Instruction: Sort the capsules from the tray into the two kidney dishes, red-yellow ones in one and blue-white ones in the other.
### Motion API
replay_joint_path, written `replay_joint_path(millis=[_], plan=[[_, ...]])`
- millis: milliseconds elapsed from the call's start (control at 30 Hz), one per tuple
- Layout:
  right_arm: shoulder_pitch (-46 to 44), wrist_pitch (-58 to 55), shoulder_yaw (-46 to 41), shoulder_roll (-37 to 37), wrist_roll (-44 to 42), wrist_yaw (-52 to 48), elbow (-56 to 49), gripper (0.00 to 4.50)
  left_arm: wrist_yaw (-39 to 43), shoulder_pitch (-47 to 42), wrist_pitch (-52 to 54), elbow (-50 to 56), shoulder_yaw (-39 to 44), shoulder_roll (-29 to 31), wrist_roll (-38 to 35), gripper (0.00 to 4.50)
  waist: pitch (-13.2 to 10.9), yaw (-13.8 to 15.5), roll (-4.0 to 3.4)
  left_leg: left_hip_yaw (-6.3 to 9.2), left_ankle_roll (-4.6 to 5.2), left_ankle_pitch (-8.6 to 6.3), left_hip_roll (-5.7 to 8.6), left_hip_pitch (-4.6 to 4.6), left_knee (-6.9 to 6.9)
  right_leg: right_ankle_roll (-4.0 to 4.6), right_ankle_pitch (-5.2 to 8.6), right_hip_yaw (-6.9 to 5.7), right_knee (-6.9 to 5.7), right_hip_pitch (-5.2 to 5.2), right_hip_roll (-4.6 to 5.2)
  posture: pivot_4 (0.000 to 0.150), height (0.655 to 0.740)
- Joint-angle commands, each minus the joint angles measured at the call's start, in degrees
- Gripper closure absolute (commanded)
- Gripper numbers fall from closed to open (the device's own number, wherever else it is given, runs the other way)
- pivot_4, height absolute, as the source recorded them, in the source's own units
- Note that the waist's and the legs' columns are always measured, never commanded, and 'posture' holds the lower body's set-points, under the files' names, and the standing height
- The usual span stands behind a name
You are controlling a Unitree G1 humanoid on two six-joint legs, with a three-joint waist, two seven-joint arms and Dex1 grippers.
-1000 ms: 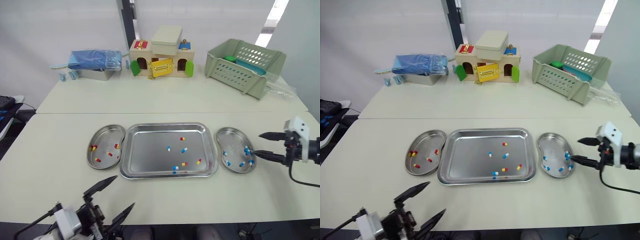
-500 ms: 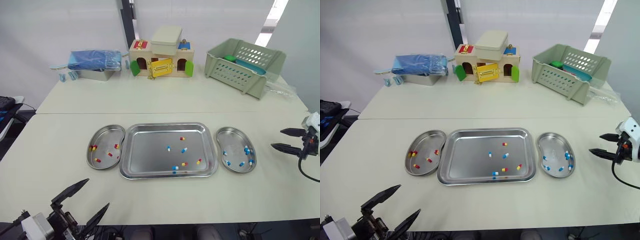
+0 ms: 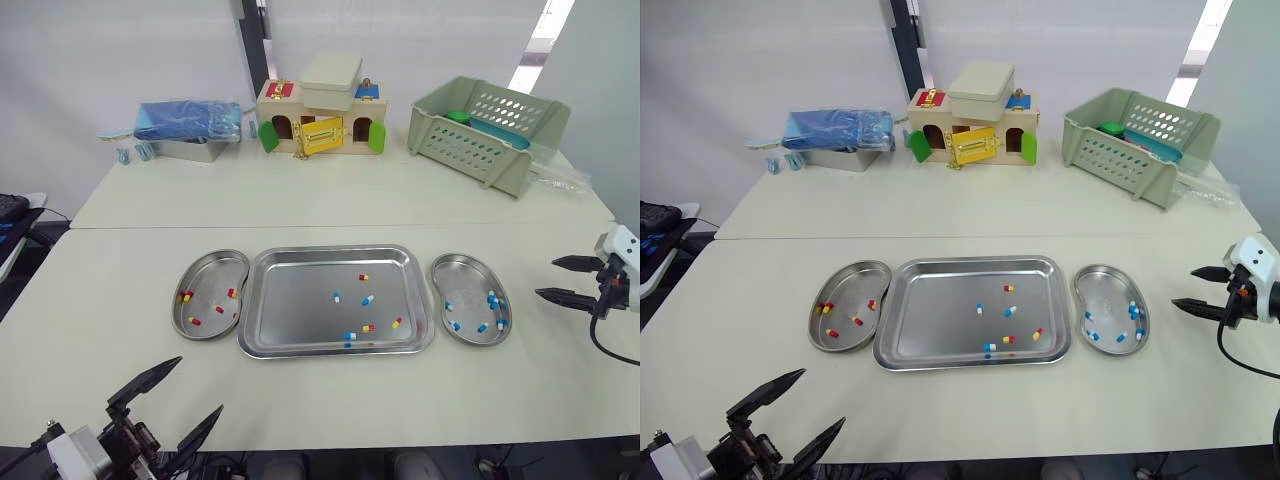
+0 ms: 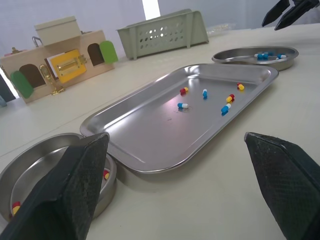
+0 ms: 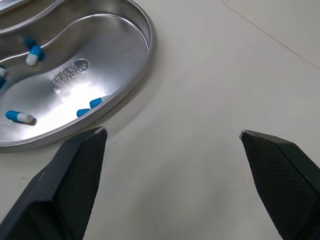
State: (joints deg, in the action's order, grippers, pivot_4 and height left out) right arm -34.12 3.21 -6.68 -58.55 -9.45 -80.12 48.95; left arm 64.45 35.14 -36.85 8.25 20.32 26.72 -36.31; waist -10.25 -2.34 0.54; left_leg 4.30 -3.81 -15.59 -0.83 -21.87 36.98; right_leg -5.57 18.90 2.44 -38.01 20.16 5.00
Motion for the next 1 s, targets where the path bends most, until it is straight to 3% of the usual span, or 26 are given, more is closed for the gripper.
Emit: replay_joint_path(millis=[33, 267, 433, 667, 1000], plan=[[1.26, -2.76, -2.09, -0.77, -4.23, -2.61, -10.29, 0.02, 0.02, 0.74, 0.08, 2.47, -0.92, -0.65, 0.22, 0.0, 0.0, 0.01, -0.01, 0.0, 0.0, 0.0, 0.0, 0.0, 0.0, 0.0, 0.0, 0.0, 0.0, 0.0, 0.0, 0.15, 0.74], [3.33, -29.49, 3.93, 3.44, -15.42, 0.49, -48.12, 0.02, -3.14, 1.09, 0.71, 6.63, -5.36, -3.7, 3.12, 0.0, 0.05, -0.13, -0.09, 0.06, 0.0, 0.0, -0.03, -0.01, 0.0, 0.0, 0.0, -0.02, -0.03, 0.01, -0.02, 0.15, 0.74], [-2.0, -40.79, 13.74, 11.95, -16.79, 6.89, -61.07, 0.02, -6.15, -0.09, 0.47, 7.21, -7.98, -5.95, 5.59, 0.0, 0.05, 0.44, -0.06, 0.12, 0.0, 0.0, -0.01, -0.07, 0.03, 0.0, 0.0, -0.07, -0.01, 0.01, -0.01, 0.15, 0.74], [-12.31, -36.93, 29.17, 25.39, -5.38, 12.75, -53.46, 0.02, -11.42, 0.93, -0.15, 8.38, -10.86, -9.99, 8.99, 0.0, 0.06, 0.41, -0.02, 0.16, 0.0, 0.0, 0.0, -0.08, 0.02, 0.0, 0.0, -0.11, -0.01, 0.06, -0.01, 0.15, 0.74], [-21.33, -21.64, 35.79, 35.47, 3.56, 7.74, -31.73, 0.02, -17.41, 3.94, -1.73, 10.45, -12.54, -12.35, 11.87, 0.0, 0.05, 0.39, 0.0, 0.18, -0.01, 0.0, 0.0, -0.09, 0.01, 0.0, -0.01, -0.13, -0.02, 0.11, -0.01, 0.15, 0.74]])
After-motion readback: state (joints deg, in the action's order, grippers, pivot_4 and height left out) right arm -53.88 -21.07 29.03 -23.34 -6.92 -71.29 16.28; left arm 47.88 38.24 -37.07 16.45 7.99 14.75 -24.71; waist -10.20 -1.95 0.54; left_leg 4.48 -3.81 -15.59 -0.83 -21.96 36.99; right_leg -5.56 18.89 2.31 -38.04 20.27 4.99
